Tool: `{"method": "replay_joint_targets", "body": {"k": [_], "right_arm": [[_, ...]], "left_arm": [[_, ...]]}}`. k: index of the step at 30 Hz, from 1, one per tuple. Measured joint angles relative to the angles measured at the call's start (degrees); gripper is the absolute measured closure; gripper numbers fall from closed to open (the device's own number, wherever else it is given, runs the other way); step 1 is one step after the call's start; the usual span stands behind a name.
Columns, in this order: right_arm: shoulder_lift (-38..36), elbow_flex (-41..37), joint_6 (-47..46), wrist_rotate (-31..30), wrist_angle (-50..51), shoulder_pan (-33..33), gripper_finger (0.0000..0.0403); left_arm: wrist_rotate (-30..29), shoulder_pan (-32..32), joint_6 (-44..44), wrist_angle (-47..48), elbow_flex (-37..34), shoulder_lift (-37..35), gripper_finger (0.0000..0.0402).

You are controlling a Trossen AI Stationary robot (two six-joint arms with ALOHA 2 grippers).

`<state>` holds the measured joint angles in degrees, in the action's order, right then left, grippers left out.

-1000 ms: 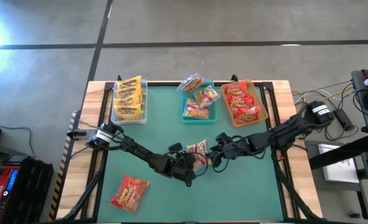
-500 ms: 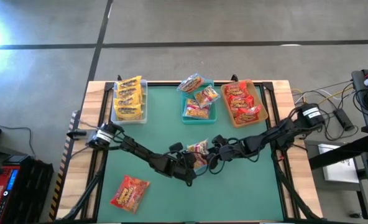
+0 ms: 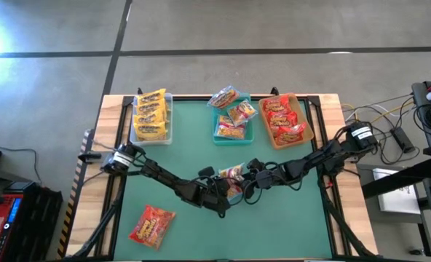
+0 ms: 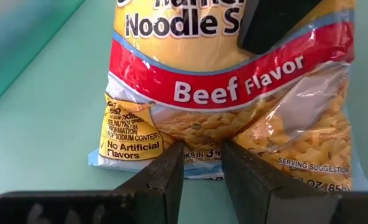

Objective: Sort Maruchan noodles
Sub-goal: Put the blue noodle pack into the green bin

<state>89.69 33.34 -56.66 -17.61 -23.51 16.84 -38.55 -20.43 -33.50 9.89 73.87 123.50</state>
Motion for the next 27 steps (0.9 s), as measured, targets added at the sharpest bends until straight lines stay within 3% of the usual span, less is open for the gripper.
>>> {"method": "replay_joint_targets", "body": {"k": [13, 27], "right_arm": [[-1.1, 0.0, 2.7, 1.8, 0.9, -0.3, 0.0283], [-10.5, -0.5, 8.3, 3.7, 10.8, -4.2, 0.0360]], "left_arm": [[-1.5, 0.3, 1.4, 4.3, 0.3, -3.6, 0.0306], [-5.3, 1.8, -2.4, 8.2, 0.4, -5.4, 0.0288]]}}
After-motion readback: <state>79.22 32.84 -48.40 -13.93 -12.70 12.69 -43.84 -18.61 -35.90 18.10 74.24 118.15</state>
